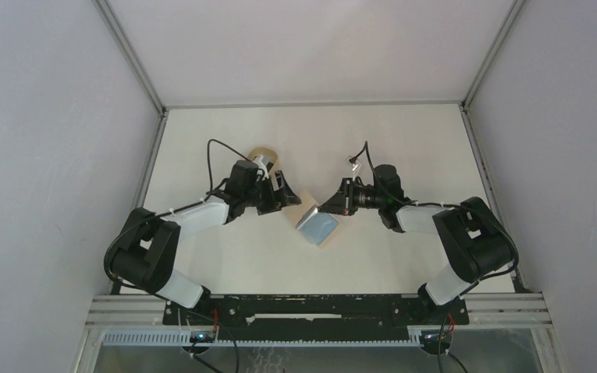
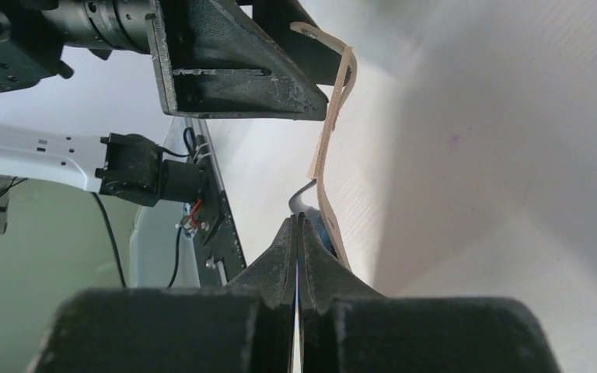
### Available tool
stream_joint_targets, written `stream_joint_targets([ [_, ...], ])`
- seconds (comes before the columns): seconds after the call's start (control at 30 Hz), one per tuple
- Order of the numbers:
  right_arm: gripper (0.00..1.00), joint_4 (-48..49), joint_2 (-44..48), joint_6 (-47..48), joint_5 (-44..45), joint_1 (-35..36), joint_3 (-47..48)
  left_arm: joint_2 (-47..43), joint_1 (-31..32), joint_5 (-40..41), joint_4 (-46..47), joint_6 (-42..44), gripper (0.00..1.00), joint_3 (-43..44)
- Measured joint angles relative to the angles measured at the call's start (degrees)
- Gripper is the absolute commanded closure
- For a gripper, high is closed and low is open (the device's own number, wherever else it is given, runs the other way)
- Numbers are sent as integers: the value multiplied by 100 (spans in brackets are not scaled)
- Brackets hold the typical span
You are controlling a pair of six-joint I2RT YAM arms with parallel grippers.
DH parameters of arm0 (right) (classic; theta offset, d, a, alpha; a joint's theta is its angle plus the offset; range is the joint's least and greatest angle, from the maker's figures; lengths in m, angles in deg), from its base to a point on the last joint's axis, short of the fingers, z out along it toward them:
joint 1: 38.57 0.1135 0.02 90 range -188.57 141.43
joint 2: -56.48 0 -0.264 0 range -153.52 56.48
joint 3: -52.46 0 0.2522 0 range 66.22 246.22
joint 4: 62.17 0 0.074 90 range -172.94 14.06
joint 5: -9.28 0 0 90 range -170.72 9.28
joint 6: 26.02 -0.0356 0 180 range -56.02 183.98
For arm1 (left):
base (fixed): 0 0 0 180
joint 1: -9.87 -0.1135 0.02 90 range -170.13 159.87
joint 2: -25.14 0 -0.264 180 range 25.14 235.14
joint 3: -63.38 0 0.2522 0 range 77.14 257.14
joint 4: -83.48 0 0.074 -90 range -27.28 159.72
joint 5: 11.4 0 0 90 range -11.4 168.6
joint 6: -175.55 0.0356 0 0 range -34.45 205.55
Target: Take the credit cards out of the card holder
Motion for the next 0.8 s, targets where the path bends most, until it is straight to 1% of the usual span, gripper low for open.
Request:
stream_joint_targets([
  [0.1, 100, 0, 33, -44, -151, 0, 2, -87, 0, 20, 256, 2, 18, -179],
  [0.13, 100, 0, 46, -57, -188, 0, 0, -103, 0, 13, 376, 2, 20, -227],
  [0.23, 100, 2, 85, -83, -310, 0, 2, -127, 0, -90, 839, -28, 35, -389],
  [0.33, 100, 2, 92, -85, -426, 0, 2, -155, -4, -374, 1517, -229, 56, -671],
  [0.37, 100, 2, 92, -85, -455, 0, 0, -164, -4, -485, 1749, -308, 66, -763],
  [0.43, 100, 2, 92, -92, -522, 0, 0, -168, -4, -684, 2184, -389, 95, -898],
  [0.47, 100, 0, 92, -92, -570, -4, 0, -168, -9, -739, 2302, -461, 99, -925],
  [0.63, 100, 2, 92, -94, -702, -7, 0, -184, -57, -1043, 2841, -514, 100, -964],
  [0.8, 100, -13, 168, -96, -872, -7, 0, -197, -59, -1071, 2747, -468, 100, -946],
])
